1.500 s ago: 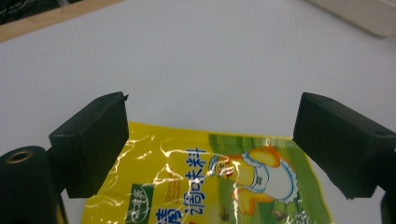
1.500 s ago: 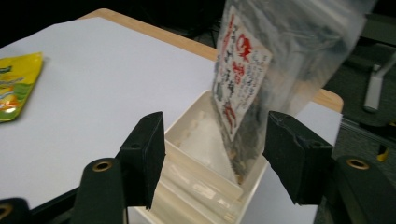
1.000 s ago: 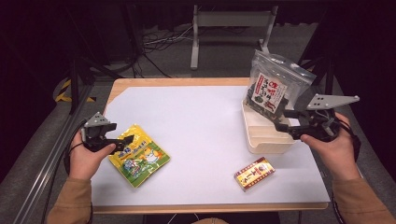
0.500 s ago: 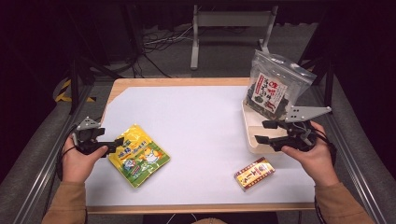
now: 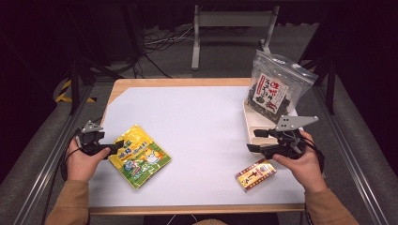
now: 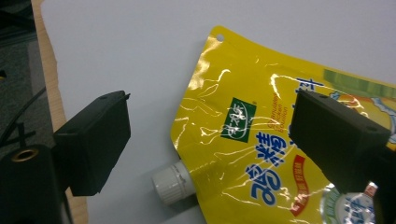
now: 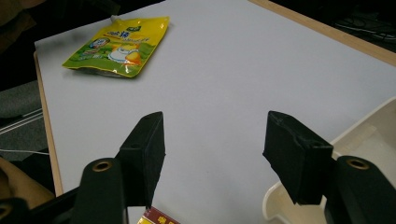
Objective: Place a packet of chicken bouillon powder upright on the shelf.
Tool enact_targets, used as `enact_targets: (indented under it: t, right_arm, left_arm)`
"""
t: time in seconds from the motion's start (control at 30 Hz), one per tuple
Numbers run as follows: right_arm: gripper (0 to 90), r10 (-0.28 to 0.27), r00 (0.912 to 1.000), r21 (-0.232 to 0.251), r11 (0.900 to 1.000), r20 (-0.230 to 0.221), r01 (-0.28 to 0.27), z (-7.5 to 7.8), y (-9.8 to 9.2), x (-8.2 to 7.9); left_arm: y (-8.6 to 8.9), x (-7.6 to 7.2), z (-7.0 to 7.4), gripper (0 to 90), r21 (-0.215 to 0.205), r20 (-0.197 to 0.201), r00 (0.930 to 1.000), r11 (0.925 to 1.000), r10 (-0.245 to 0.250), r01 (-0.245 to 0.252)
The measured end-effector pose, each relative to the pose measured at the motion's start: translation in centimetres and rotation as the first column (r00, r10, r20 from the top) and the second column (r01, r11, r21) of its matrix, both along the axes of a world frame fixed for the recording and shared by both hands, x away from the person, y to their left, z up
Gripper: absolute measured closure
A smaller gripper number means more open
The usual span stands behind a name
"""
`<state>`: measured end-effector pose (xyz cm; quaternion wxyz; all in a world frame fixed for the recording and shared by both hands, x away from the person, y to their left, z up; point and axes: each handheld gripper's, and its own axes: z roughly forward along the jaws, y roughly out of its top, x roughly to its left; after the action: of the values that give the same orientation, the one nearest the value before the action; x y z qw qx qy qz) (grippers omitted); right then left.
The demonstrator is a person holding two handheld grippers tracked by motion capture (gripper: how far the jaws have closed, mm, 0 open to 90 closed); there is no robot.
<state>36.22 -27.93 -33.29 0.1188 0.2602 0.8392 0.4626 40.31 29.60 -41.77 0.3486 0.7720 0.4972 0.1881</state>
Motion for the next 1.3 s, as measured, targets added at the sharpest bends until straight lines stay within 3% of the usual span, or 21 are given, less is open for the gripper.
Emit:
enact_targets:
  t: [0.17, 0.53, 0.73, 0.93, 1.1, 1.3]
  right_arm:
    - [38.2, 0.002, 1.0000, -0.006, 1.000, -0.006, -0.002, -0.3, 0.2, -0.1]
    - [37.5, 0.001, 0.9997, -0.010, 1.000, -0.024, -0.001, -0.9, 0.5, -0.1]
    - [37.1, 0.004, 0.9993, -0.010, 1.000, -0.037, -0.004, -1.3, 0.7, -0.1]
    - [36.6, 0.001, 0.9989, -0.007, 1.000, -0.046, -0.001, -1.4, 0.7, -0.2]
    - [36.5, 0.000, 0.9988, -0.007, 1.000, -0.049, -0.001, -1.5, 0.6, -0.2]
    - [36.3, 0.009, 0.9988, -0.015, 1.000, -0.049, -0.009, -1.7, 0.9, -0.3]
  left_arm:
    - [0.0, 1.3, -1.1, 6.8, -0.031, 0.002, 0.9997, 0.9992, -0.025, 0.025]
    - [-0.9, 3.3, -2.7, 8.4, -0.044, -0.042, 0.9968, 0.9968, -0.068, 0.066]
    - [-1.4, 3.9, -3.1, 14.0, -0.010, -0.059, 0.9901, 0.9919, -0.127, 0.127]
    - [-1.7, 4.2, -3.7, 18.4, -0.036, -0.069, 0.9835, 0.9857, -0.167, 0.165]
    - [-2.0, 4.0, -3.6, 22.0, -0.008, -0.069, 0.9808, 0.9832, -0.183, 0.182]
    - [-2.6, 3.5, -3.7, 26.2, 0.043, -0.047, 0.9852, 0.9851, -0.165, 0.167]
